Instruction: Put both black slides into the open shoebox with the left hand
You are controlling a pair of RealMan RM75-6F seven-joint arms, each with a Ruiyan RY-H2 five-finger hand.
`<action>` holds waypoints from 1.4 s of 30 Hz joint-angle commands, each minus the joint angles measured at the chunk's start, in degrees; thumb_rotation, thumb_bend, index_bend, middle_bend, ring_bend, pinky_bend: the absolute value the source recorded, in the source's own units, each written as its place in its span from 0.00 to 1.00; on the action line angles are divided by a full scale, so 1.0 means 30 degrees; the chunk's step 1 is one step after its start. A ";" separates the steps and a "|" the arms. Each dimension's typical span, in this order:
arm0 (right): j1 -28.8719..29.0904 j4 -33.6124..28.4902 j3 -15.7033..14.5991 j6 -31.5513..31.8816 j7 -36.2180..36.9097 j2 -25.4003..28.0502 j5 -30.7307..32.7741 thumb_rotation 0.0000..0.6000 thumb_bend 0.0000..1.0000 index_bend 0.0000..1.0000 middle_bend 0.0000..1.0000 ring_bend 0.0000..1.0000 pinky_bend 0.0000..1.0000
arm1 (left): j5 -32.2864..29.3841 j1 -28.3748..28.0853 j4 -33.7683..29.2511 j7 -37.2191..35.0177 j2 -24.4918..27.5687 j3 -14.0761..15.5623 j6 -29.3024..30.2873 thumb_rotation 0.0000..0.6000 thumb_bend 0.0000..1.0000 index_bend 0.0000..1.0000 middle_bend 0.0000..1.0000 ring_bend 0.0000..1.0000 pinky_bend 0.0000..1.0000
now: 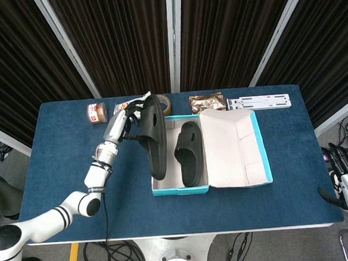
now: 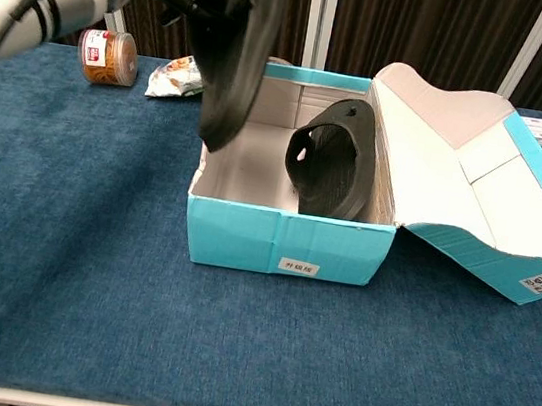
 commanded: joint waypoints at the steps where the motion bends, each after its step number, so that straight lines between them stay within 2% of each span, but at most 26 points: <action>1: -0.0027 -0.0040 0.0010 -0.0015 -0.0048 0.0005 0.0076 1.00 0.13 0.00 0.00 0.00 0.00 | 0.2241 -0.0654 0.2761 -0.0408 -0.1806 0.1181 0.2062 1.00 0.00 0.47 0.47 0.55 0.80; 7: 0.0013 -0.0051 0.0016 -0.0122 -0.0065 -0.0050 0.0081 1.00 0.13 0.00 0.00 0.00 0.00 | 0.3712 -0.0657 0.5444 -0.1214 -0.3283 0.2421 0.3573 1.00 0.00 0.47 0.47 0.50 0.80; 10: 0.0033 -0.0091 0.0026 -0.0170 -0.0117 -0.0046 0.0093 1.00 0.13 0.00 0.00 0.00 0.00 | 0.3737 -0.0651 0.5817 -0.1480 -0.3670 0.2572 0.3658 1.00 0.00 0.47 0.47 0.48 0.80; 15: 0.0058 -0.0127 0.0019 -0.0242 -0.0128 -0.0040 0.0085 1.00 0.13 0.00 0.00 0.00 0.00 | 0.2914 -0.0673 0.5373 -0.1241 -0.3797 0.2346 0.2643 1.00 0.00 0.47 0.47 0.44 0.79; 17: 0.0040 -0.0130 0.0010 -0.0256 -0.0127 -0.0024 0.0119 1.00 0.13 0.00 0.00 0.00 0.00 | 0.2421 -0.0634 0.4913 -0.1114 -0.3693 0.2199 0.1998 1.00 0.00 0.47 0.47 0.40 0.76; 22: 0.0016 -0.0074 0.0028 -0.0239 -0.0042 -0.0008 0.0160 1.00 0.13 0.00 0.00 0.00 0.00 | 0.1337 -0.0339 0.3633 -0.0177 -0.3236 0.2120 0.0619 1.00 0.00 0.46 0.47 0.28 0.56; 27: 0.0053 -0.0005 0.0026 -0.0332 0.0053 -0.0038 0.0167 1.00 0.13 0.00 0.00 0.00 0.00 | 0.0012 -0.0086 0.2544 0.0725 -0.2998 0.1723 -0.0426 1.00 0.00 0.46 0.48 0.22 0.35; 29: 0.0060 0.0013 0.0035 -0.0324 0.0074 -0.0041 0.0151 1.00 0.13 0.00 0.00 0.00 0.00 | -0.0390 -0.0022 0.2179 0.1120 -0.2874 0.1686 -0.0857 1.00 0.00 0.46 0.49 0.22 0.30; 42: 0.0047 0.0027 0.0020 -0.0309 0.0126 -0.0056 0.0084 1.00 0.13 0.00 0.00 0.00 0.00 | -0.1920 0.0311 0.1306 0.3542 -0.2675 0.1958 -0.2532 1.00 0.00 0.44 0.50 0.21 0.25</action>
